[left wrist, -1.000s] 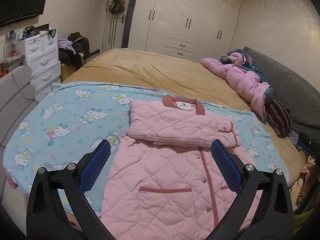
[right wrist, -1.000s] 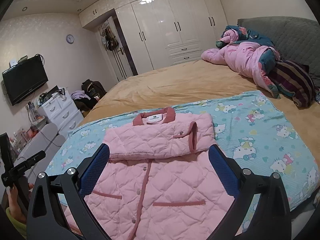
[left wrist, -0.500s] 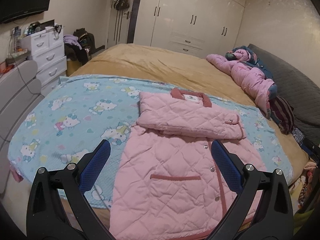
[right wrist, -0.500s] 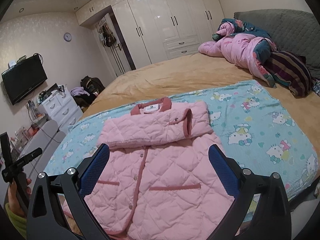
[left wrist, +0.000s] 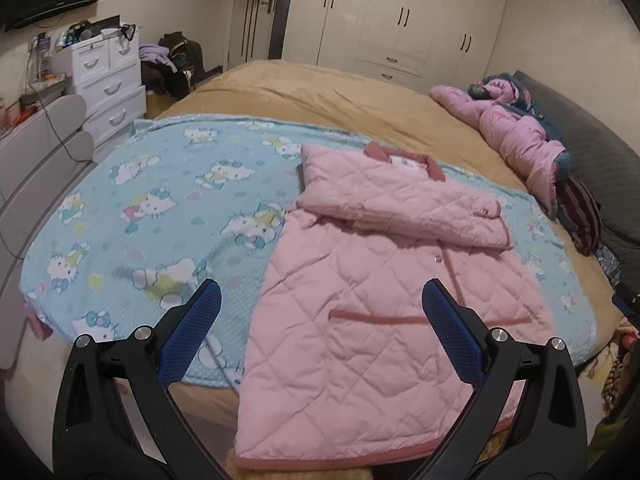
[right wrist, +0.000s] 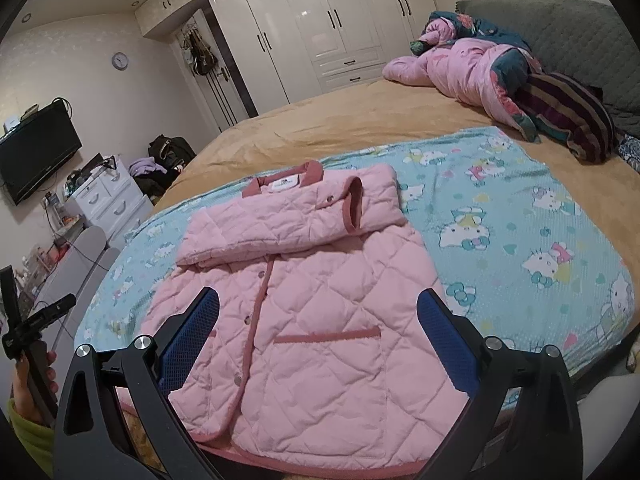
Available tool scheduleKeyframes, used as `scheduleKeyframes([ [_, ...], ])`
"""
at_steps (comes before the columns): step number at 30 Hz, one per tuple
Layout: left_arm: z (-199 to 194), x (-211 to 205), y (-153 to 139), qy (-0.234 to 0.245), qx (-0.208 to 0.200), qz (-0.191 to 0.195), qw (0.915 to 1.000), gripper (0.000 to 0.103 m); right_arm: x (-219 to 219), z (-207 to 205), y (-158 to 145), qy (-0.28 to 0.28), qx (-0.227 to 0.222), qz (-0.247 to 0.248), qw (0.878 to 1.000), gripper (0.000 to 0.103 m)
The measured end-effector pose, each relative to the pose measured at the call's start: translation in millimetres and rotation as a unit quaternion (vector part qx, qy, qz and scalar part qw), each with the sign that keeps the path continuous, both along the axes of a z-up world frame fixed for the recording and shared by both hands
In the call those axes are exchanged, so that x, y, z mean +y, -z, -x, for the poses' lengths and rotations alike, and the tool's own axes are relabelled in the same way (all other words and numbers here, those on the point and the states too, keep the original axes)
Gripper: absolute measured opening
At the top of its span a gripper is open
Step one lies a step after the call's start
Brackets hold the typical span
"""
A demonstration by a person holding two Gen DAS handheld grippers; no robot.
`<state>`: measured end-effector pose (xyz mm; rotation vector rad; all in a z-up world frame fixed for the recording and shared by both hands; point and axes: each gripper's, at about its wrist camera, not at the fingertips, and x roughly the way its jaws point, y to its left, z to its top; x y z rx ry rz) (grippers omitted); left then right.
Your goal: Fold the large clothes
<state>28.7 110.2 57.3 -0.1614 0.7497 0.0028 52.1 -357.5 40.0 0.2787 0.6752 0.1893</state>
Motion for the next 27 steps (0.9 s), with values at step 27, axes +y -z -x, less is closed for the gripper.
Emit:
scheduleKeyframes([
  [27,20,37,110,-0.014,0.138,0.020,0.9901,0.094,-28,22,58,0.003,0.059,0.011,0.998,0.099],
])
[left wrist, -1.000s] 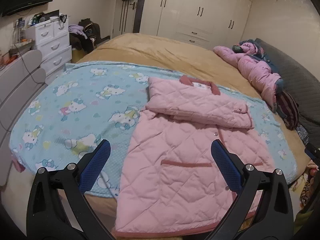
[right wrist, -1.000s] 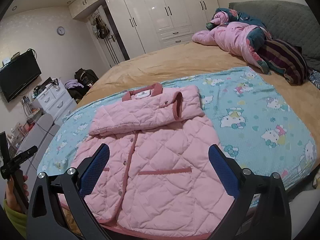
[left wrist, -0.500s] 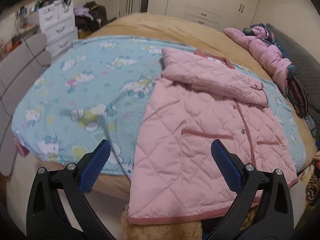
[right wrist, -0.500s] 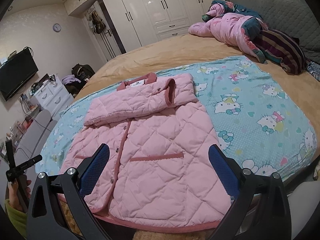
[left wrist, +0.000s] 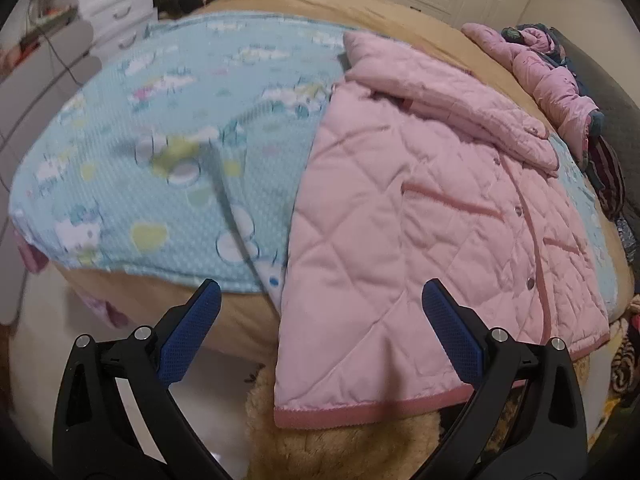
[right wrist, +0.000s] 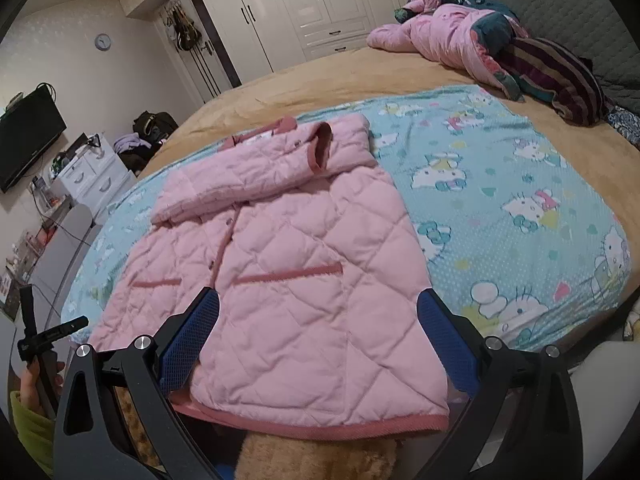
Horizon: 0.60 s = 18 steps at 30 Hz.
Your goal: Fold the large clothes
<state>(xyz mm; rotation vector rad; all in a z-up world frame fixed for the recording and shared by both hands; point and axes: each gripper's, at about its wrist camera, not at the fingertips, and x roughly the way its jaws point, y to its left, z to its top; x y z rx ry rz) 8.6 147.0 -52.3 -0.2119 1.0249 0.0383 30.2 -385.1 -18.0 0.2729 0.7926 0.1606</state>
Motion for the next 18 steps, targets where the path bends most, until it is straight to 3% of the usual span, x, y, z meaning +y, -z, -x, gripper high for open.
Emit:
scheduleKeyframes([
  [9,13,5,21,0.004,0.025,0.012,0.9996,0.094,-11,10,29,0.003,0.031,0.005,0.999,0.099],
  [14,19,4,28,0.010,0.025,0.046,0.9986,0.094,-19,15,42,0.010,0.047,0.010,0.999,0.099],
  [18,22,-3,35,0.017,0.034,0.043,0.9983,0.094,-23,21,51,0.010,0.057,0.015,0.998,0.099],
])
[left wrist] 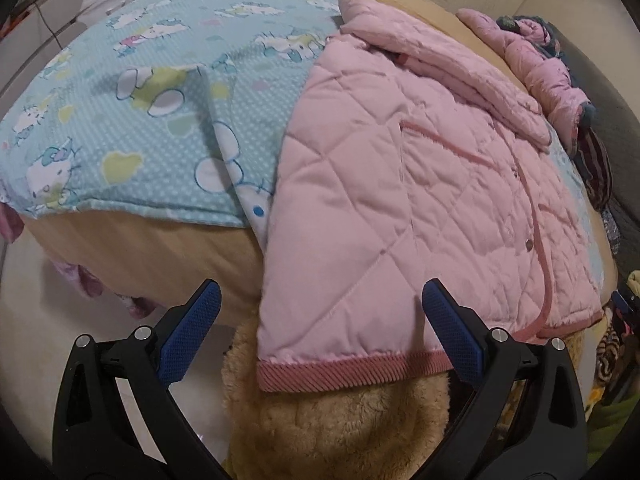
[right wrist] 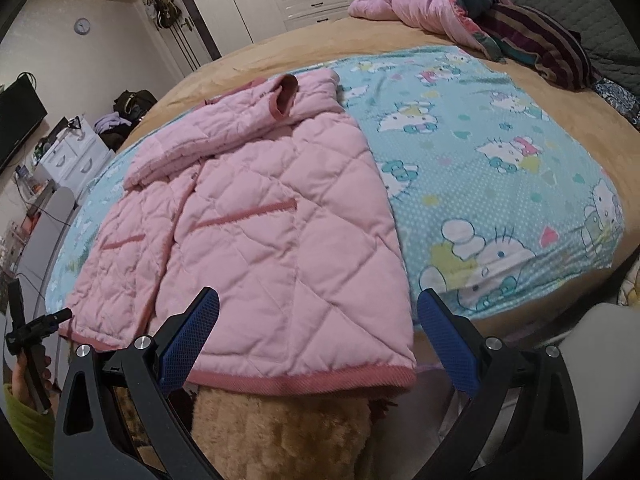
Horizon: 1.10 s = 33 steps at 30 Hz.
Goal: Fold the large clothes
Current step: 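Grasp the ribbed hem with both grippers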
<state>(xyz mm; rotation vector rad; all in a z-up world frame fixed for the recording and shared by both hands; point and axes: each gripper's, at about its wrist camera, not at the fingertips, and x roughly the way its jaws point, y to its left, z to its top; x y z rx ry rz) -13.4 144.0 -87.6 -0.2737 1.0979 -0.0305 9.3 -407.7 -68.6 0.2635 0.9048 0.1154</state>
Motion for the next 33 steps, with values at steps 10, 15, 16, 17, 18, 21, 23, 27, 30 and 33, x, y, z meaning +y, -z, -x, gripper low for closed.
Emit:
scheduleKeyframes([
  [10,3,3,12,-0.004,0.001,0.032,0.9995,0.094,-20,6,36,0.014,0.047,-0.032,0.998,0.099],
  [15,3,6,13,-0.006,0.001,0.043,0.9991,0.094,-30,4,68,0.014,0.079,-0.098,0.992,0.099],
  [16,3,6,13,-0.006,0.001,0.043,0.9991,0.094,-31,3,72,0.014,0.081,-0.111,0.990,0.098],
  [17,3,6,13,-0.005,0.001,0.042,0.9991,0.094,-31,3,75,0.013,0.082,-0.126,0.989,0.092],
  [18,3,6,13,-0.005,0.002,0.041,0.9991,0.094,-31,3,77,0.009,0.077,-0.143,0.987,0.085],
  [21,3,6,13,-0.004,0.003,0.040,0.9992,0.094,-30,3,75,0.009,0.062,-0.170,0.983,0.060],
  [23,3,6,13,-0.003,0.003,0.040,0.9992,0.094,-28,3,67,-0.006,0.041,-0.168,0.985,0.032],
  [27,2,6,14,-0.003,0.002,0.046,0.9989,0.094,-18,8,38,-0.037,-0.015,-0.142,0.989,0.018],
  [30,2,4,8,-0.001,-0.009,0.049,0.9988,0.094,-15,9,12,-0.049,-0.067,-0.143,0.986,0.016],
  [33,4,-1,-1,0.010,-0.030,0.053,0.9981,0.068,-8,4,-12,-0.061,-0.108,-0.137,0.983,0.016],
])
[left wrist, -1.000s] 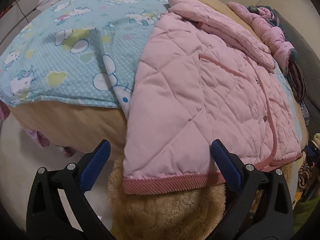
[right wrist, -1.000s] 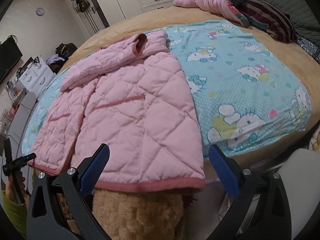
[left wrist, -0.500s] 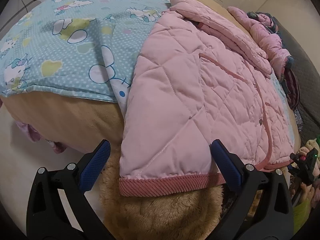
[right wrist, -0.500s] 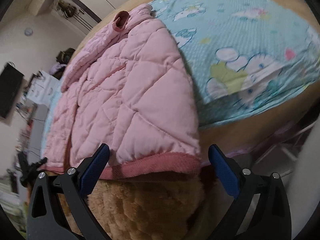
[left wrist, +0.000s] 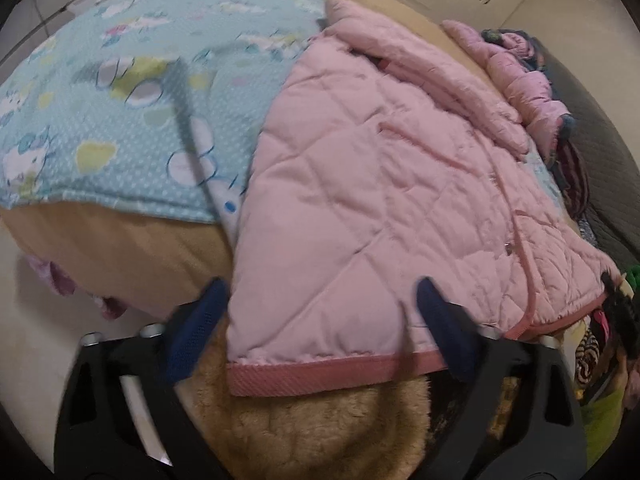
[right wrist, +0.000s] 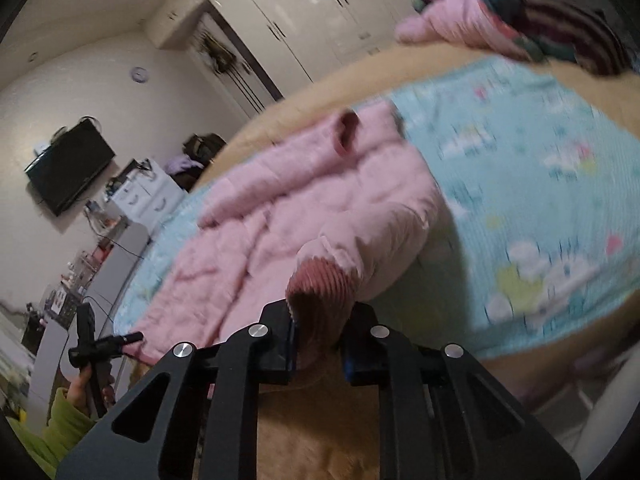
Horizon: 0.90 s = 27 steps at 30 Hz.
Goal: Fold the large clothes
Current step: 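Grasp the ribbed hem with both grippers, then lift the hem with both grippers and carry it toward the collar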
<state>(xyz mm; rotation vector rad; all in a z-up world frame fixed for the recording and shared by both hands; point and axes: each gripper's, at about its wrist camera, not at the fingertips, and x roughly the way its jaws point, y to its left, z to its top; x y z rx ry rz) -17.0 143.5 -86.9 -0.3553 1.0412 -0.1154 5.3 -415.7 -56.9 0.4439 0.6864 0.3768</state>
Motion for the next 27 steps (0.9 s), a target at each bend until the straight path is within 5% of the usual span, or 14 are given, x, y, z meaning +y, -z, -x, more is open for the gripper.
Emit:
scheduleKeyframes([
  [2,0,-2,-4,0.002,-0.005,0.003,1.0000,0.063,-1,-6,-8,-0.001,-0.013,-0.001,1.000,0.015],
  [6,0,-2,-21,0.004,-0.039,0.020,0.9990,0.026,0,-22,-21,0.000,-0.029,-0.011,1.000,0.014],
  [27,-68,1,-110,0.001,-0.164,0.058,0.9847,0.019,-9,-82,-71,0.036,-0.088,-0.043,0.995,0.014],
])
